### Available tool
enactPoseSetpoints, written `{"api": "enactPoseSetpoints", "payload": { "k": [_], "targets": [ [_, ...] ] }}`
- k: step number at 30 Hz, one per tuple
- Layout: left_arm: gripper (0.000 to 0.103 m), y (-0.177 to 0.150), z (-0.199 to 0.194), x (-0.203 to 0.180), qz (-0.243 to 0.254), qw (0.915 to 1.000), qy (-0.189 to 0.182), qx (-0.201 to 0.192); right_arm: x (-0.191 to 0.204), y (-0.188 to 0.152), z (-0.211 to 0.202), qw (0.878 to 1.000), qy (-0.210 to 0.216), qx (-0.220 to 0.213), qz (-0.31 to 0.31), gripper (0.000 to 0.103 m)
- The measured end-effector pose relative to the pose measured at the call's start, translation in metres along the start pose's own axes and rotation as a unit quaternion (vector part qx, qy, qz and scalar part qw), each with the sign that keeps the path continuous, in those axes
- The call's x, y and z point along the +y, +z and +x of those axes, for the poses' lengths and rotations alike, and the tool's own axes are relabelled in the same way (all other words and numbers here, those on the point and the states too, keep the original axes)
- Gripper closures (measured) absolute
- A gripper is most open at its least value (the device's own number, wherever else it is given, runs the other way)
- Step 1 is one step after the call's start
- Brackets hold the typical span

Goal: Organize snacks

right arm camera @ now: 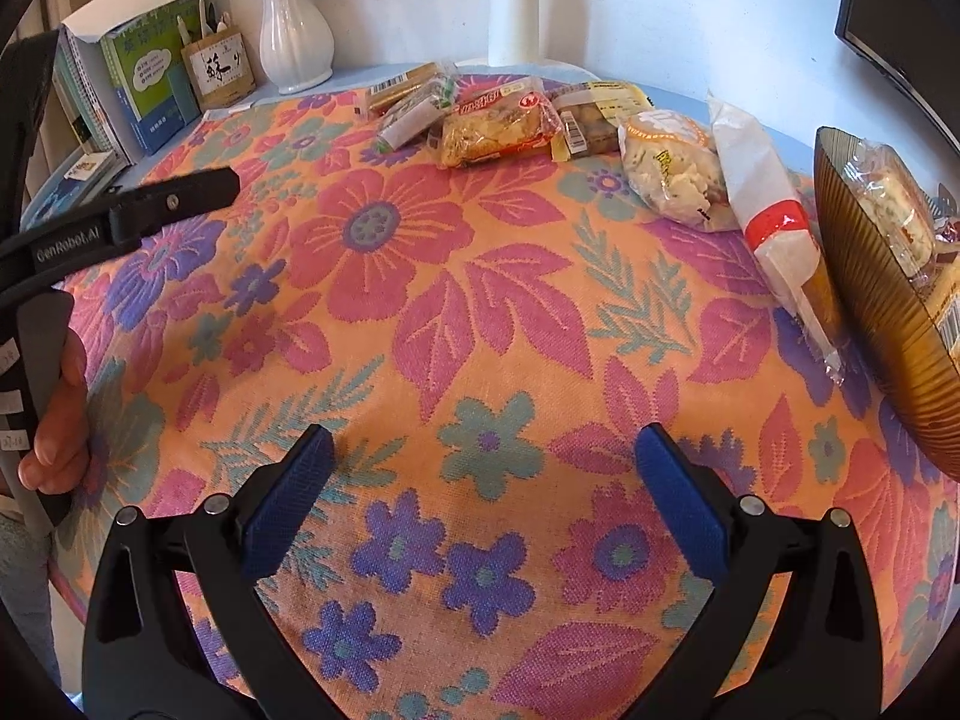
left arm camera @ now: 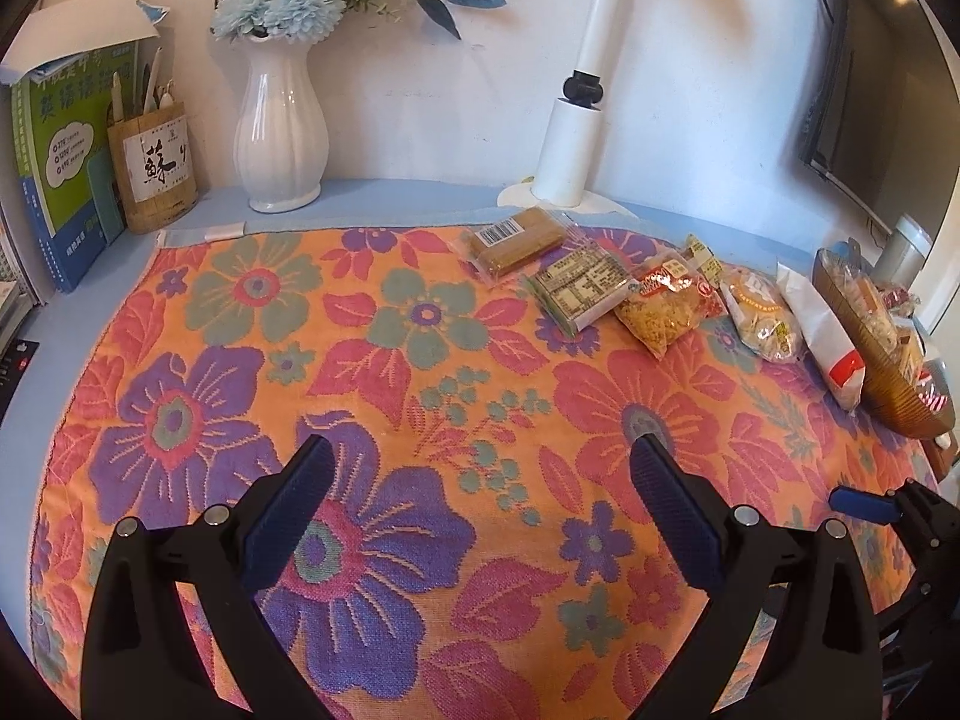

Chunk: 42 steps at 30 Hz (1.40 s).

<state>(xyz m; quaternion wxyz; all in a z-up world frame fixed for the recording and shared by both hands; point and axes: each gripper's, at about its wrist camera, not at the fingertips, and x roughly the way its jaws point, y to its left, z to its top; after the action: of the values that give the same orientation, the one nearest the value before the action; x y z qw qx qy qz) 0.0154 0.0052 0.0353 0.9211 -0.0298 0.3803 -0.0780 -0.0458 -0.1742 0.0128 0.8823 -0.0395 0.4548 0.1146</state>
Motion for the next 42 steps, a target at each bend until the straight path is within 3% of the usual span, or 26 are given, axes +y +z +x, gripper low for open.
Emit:
{"api": "enactPoseSetpoints", "payload": {
  "k": [9, 37, 42],
  "targets": [
    [0.005, -0.001, 0.001, -0.007, 0.019, 0.9998, 0.009, -0.001, -0.003, -0.001, -0.002, 1.000, 0.006, 0.002, 0.009, 0.003],
    [0.005, -0.001, 0.003, 0.000, -0.001, 0.9999, -0.008, 0.007, -0.003, -0.001, 0.000, 1.000, 0.003, 0.003, 0.007, 0.003],
    [0.005, 0.014, 0.007, -0.003, -0.002, 0.9963, -0.044, 0.074, -0.003, -0.001, 0.000, 1.000, 0.004, 0.005, 0.005, 0.003]
  ]
}}
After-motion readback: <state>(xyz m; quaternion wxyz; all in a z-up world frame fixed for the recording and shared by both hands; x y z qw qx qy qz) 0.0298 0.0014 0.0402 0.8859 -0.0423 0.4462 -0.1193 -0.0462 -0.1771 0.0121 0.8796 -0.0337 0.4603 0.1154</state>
